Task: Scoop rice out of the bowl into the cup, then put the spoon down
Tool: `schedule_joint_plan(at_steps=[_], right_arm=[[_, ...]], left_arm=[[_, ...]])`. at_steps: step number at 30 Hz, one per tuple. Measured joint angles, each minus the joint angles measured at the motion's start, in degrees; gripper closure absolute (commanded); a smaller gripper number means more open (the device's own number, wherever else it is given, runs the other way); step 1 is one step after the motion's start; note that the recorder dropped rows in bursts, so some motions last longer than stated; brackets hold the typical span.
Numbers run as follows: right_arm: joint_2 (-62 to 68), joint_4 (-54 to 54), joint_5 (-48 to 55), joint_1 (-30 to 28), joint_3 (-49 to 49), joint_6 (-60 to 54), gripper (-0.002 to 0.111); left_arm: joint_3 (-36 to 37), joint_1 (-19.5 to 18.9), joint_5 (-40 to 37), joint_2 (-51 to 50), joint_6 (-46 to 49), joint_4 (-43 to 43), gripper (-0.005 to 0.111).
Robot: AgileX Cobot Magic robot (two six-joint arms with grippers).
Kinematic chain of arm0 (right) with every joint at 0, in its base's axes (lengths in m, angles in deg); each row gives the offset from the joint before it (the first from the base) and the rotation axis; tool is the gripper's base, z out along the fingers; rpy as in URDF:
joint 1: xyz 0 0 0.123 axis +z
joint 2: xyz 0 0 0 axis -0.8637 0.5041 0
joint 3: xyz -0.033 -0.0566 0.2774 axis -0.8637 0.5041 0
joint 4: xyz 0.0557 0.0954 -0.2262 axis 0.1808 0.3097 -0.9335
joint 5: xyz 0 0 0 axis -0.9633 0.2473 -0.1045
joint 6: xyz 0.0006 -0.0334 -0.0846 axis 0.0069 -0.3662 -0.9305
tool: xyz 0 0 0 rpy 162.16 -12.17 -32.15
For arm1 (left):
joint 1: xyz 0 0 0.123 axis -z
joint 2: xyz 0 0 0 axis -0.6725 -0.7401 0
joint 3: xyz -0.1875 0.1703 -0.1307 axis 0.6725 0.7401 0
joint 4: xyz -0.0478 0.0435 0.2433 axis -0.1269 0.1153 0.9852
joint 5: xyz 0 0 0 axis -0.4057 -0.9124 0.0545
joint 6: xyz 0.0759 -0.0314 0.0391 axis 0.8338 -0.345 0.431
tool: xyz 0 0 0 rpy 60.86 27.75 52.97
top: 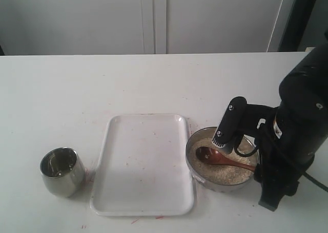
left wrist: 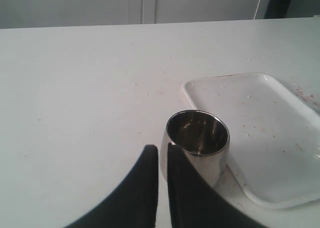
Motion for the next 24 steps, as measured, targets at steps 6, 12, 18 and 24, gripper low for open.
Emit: schedule_joint_plan(at_steps=[6, 12, 18, 24], right_arm=[[2.3, -0.3, -1.1, 0.0, 1.8, 0.0, 0.052], [3.0, -1.4, -6.2, 0.0, 3.5, 0.0, 0.052], [3.6, -2.9, -7.5, 0.1, 4.7, 0.3, 0.052], [3.7, -3.4, -9.1, 0.1, 4.8, 0.9, 0.056]], left_arm=[[0.0, 0.0, 0.0, 0.0, 0.0, 0.0, 0.092], [0.0, 0.0, 0.0, 0.0, 0.0, 0.0, 0.092], [0.0, 0.0, 0.0, 0.0, 0.0, 0.0, 0.092], [0.0, 0.0, 0.0, 0.0, 0.0, 0.0, 0.092]])
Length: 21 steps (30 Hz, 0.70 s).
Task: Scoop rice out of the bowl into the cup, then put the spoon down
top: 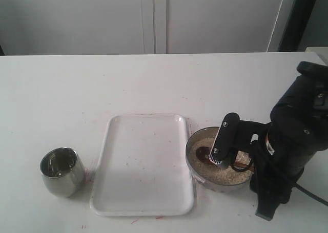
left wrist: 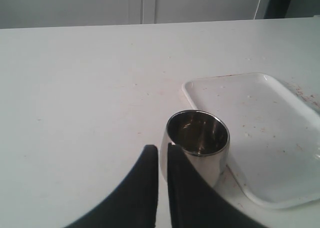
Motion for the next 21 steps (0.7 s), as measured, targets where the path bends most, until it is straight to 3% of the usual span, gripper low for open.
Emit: schedule_joint_plan(at_steps=[13, 21], right_arm=[[0.3, -0.7, -0.1, 0.0, 0.4, 0.9, 0.06], [0.3, -0.8, -0.1, 0.0, 0.4, 1.3, 0.078]], left_arm=[[0.0, 0.0, 0.0, 0.0, 0.0, 0.0, 0.092], [0.0, 0.0, 0.0, 0.0, 0.0, 0.0, 0.092]])
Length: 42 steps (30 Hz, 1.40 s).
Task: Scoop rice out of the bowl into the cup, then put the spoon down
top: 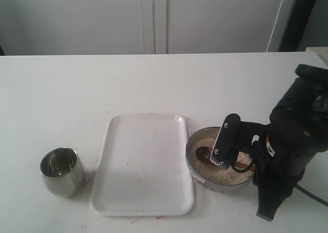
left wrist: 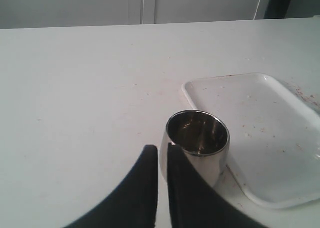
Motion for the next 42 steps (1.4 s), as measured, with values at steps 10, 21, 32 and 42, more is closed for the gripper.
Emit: schedule_joint_plan(at_steps=[10, 21, 32, 42], right_arm=[[0.0, -0.1, 0.0, 0.0, 0.0, 0.4, 0.101], [-8.7, 0.3, 8.6, 0.0, 0.0, 1.4, 0.108], [-24.3, 19.4, 20.3, 0.0, -1.4, 12.5, 0.108], [-28.7, 16.6, 22.5, 0.0, -1.4, 15.3, 0.108]], left_arm=[[0.0, 0.0, 0.0, 0.0, 0.0, 0.0, 0.092], [0.0, 0.0, 0.0, 0.0, 0.0, 0.0, 0.092], [0.0, 0.0, 0.0, 0.0, 0.0, 0.0, 0.092], [0.0, 0.0, 0.0, 0.0, 0.0, 0.0, 0.092]])
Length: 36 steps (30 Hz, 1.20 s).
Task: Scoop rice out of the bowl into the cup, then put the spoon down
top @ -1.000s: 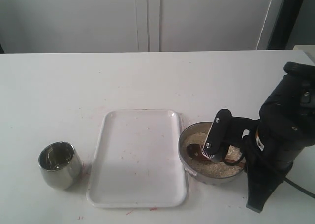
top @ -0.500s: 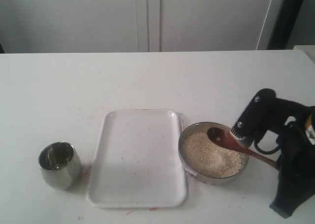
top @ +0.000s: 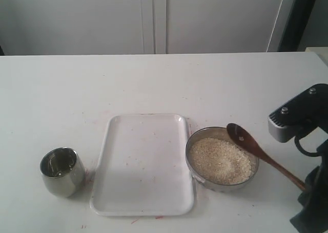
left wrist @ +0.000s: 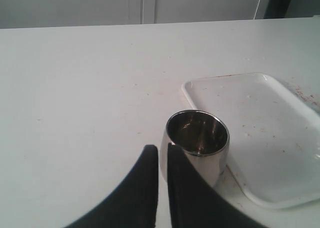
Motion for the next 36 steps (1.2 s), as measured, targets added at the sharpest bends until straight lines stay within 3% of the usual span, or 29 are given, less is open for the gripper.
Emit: schedule_joint_plan(at_steps=[15, 22, 36], right_arm=[[2.5, -29.8, 1.4, 12.4, 0.0, 0.0, 0.108], [20.0, -48.5, 1.4, 21.5, 1.7, 9.3, 0.108], [33.5, -54.3, 1.2, 21.9, 5.6, 21.4, 0.108]], left_arm=[[0.0, 0.0, 0.0, 0.0, 0.0, 0.0, 0.092], [0.0, 0.0, 0.0, 0.0, 0.0, 0.0, 0.092], [0.0, 0.0, 0.0, 0.0, 0.0, 0.0, 0.092]])
